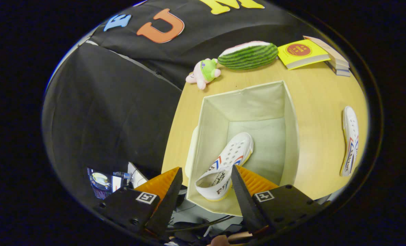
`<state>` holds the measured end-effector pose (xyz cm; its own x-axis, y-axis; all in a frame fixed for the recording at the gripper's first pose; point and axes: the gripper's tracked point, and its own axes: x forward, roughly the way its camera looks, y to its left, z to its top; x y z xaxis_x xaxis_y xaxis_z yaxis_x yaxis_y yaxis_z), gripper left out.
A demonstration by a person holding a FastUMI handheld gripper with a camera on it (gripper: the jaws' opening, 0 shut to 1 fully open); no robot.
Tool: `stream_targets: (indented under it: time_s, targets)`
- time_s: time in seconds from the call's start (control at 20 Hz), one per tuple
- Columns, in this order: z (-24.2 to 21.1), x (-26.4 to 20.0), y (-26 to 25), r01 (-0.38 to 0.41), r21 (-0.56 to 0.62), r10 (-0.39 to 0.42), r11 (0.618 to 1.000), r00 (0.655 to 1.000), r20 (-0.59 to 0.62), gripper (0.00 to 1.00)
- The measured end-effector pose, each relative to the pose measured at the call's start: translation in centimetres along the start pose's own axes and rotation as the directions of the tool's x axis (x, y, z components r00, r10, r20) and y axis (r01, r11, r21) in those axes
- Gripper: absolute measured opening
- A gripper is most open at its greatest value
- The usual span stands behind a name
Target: Open the storage box then place both shoes into the box .Put the left shoe in first, then the right shoe, with the right side of both shoes facing outward in a uniform manner.
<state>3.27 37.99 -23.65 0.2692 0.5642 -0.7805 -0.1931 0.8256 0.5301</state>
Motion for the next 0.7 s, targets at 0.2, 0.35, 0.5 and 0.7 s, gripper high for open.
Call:
stream_targets:
  time_s: [0.2,0.35,0.5,0.7]
  targets:
    - [-0.5,-3.6,-1.4,0.031,-0.103,-0.027,0.994,0.999,0.041,0.89]
    - [-0.3,-6.7,-3.9,0.076,-0.167,-0.063,0.983,0.994,0.085,0.89]
    - [0.4,-10.2,-8.0,0.173,-0.241,-0.137,0.955,0.978,0.161,0.91]
    - [0.7,-14.1,-15.1,0.309,-0.233,-0.254,0.922,0.937,0.238,0.91]
